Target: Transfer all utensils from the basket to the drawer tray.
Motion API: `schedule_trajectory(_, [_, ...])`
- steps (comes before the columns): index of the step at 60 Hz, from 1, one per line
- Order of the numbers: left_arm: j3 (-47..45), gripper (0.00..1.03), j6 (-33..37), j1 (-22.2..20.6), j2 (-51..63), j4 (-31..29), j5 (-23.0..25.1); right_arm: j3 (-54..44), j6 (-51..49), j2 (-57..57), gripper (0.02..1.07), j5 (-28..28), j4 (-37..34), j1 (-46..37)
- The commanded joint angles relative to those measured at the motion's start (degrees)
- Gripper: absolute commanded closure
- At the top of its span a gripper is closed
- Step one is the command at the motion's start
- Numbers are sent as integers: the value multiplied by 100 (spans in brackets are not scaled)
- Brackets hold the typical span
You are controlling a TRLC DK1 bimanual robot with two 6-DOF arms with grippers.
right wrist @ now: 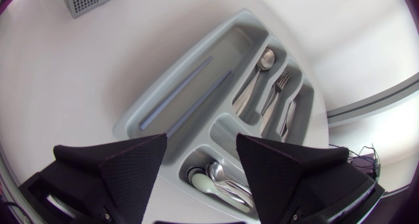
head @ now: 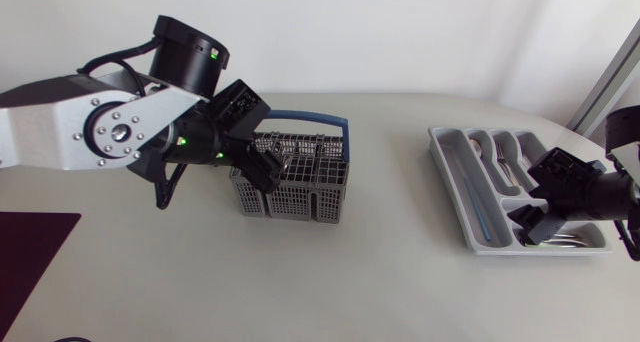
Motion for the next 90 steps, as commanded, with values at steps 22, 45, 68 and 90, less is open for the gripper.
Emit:
schedule_trajectory(22, [1062,44,-491,-400,969,-529,-1003,438,1320,276,30,-24,-347,1060])
schedule_trajectory(45, [1607,46,-605,-717,1532,-942,-1733,587,1531,698,30,12,-268,1306])
schedule_trajectory(68, [1976,48,-772,-901,1892,-1285,-2594,622,1593,795,30,29,-259,1377])
schedule_trajectory(90, [2099,49,-842,-857,2173,-1566,-2735,561,1593,812,30,29,-188,1377])
